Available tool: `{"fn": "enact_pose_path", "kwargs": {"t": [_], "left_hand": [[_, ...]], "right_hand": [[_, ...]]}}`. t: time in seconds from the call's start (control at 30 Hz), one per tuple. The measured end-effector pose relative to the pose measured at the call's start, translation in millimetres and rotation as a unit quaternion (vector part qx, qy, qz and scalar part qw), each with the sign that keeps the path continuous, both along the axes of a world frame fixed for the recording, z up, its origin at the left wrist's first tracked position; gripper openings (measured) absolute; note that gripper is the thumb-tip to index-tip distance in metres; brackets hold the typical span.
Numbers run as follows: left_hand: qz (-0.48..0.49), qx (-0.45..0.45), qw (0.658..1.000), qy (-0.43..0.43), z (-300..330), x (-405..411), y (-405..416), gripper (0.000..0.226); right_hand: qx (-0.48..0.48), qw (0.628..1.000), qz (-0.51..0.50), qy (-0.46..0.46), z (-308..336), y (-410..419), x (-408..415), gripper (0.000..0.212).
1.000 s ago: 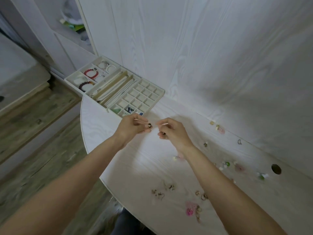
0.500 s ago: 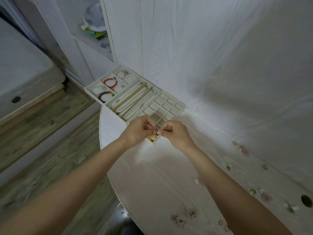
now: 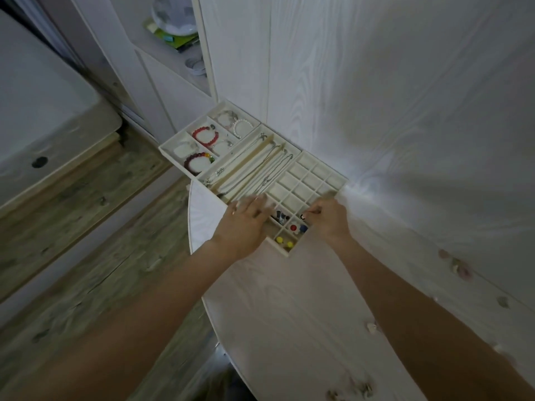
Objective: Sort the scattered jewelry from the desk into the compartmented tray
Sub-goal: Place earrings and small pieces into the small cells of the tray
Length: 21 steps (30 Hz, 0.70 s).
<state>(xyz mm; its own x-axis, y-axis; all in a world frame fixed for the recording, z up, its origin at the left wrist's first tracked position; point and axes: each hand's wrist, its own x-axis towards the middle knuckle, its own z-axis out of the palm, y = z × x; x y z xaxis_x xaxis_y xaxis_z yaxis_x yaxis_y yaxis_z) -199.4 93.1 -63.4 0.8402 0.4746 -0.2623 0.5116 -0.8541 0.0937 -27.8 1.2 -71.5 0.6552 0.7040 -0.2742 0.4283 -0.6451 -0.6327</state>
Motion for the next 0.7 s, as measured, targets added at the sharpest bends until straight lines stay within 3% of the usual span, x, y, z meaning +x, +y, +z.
{"fn": "enact_pose_path", "kwargs": {"t": [0.2, 0.43, 0.7], "left_hand": [[0.066, -0.044, 0.996, 0.033, -12.4, -10.1, 4.9, 0.058], [0.059, -0.032, 0.998, -0.011, -10.3, -9.1, 2.9, 0.055], [0.05, -0.031, 0.998, -0.019, -11.9, -6.4, 1.1, 0.055]], "right_hand": [[-0.041, 0.997, 0.033, -0.061, -5.1, 6.3, -8.7, 0.015], [-0.057, 0.993, 0.046, -0.092, -11.0, 7.9, -11.1, 0.019], [0.0, 0.996, 0.037, -0.079, -9.4, 1.6, -4.2, 0.014]]}}
